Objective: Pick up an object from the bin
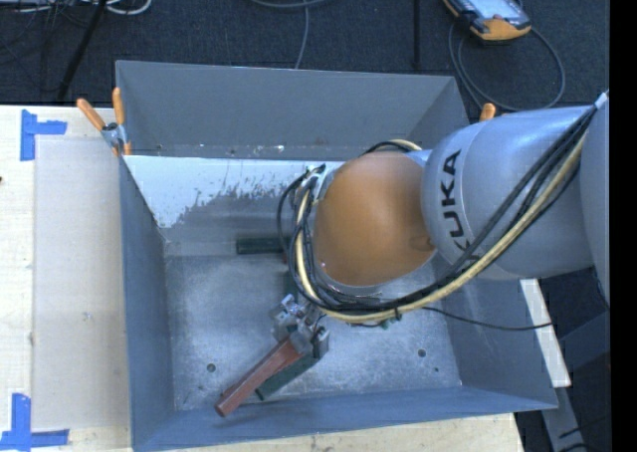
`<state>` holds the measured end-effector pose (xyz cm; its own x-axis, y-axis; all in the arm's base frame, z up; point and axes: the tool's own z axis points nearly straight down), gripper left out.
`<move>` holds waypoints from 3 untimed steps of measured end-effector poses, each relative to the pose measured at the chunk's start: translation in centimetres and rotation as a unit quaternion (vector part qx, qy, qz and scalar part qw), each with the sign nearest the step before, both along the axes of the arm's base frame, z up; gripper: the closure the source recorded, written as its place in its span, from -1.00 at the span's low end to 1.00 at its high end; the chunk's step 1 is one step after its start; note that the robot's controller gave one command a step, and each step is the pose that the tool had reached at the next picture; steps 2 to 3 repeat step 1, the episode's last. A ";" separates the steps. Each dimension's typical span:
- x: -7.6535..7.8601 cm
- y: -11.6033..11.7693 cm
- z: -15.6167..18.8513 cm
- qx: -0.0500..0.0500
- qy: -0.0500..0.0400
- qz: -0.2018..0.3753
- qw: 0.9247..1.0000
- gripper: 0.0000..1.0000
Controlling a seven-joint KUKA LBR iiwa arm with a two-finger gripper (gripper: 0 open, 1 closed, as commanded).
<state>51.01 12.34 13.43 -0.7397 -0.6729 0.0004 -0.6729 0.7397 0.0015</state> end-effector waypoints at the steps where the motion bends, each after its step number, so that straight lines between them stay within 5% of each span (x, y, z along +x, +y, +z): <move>1: -1.0 -0.3 11.7 0.000 -0.001 0.004 1.000 1.00; 3: -1.0 -0.3 11.7 0.000 -0.001 0.004 1.000 1.00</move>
Offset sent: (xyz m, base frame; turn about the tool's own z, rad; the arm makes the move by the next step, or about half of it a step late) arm 0.0000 0.0000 0.0000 0.0000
